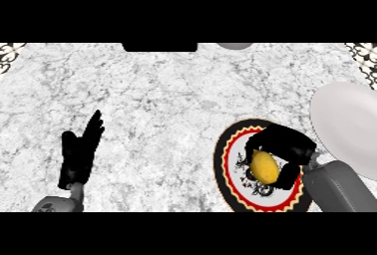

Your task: Pick the lemon from the plate and place it in the plate

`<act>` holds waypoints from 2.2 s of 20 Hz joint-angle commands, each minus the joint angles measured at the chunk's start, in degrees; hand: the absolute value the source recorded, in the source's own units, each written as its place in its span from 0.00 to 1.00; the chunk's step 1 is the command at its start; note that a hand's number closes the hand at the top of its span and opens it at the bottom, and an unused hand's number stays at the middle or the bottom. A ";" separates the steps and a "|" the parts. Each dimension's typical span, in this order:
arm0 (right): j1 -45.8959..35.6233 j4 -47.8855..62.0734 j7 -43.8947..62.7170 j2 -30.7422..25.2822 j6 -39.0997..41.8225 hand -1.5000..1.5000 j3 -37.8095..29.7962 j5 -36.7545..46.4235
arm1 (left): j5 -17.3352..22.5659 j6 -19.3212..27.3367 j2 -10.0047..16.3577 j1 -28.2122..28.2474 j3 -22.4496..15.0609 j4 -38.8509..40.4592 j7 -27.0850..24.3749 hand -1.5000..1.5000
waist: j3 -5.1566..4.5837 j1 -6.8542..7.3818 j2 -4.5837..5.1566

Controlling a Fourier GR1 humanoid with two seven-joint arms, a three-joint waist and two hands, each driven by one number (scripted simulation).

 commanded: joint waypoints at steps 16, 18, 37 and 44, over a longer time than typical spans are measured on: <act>1.66 -8.90 31.03 6.87 -22.81 1.00 -22.98 6.26 | -1.97 0.15 -1.10 2.45 0.42 -2.14 0.32 0.50 | -0.02 -0.95 -0.32; 2.71 -11.76 33.08 9.61 -27.37 1.00 -23.17 7.59 | -2.15 0.29 -2.30 2.26 0.22 -0.34 -1.27 0.50 | -0.03 -0.99 -0.22; -6.42 -0.71 36.99 -2.18 -30.82 1.00 -41.03 4.40 | -5.00 -0.59 -4.48 -1.62 2.16 1.17 0.35 0.50 | 0.02 0.06 0.14; -6.80 13.80 30.84 -5.64 -34.26 1.00 -42.34 3.92 | -5.21 -2.68 -3.73 3.77 2.45 -2.93 -0.37 0.50 | 0.03 0.29 0.12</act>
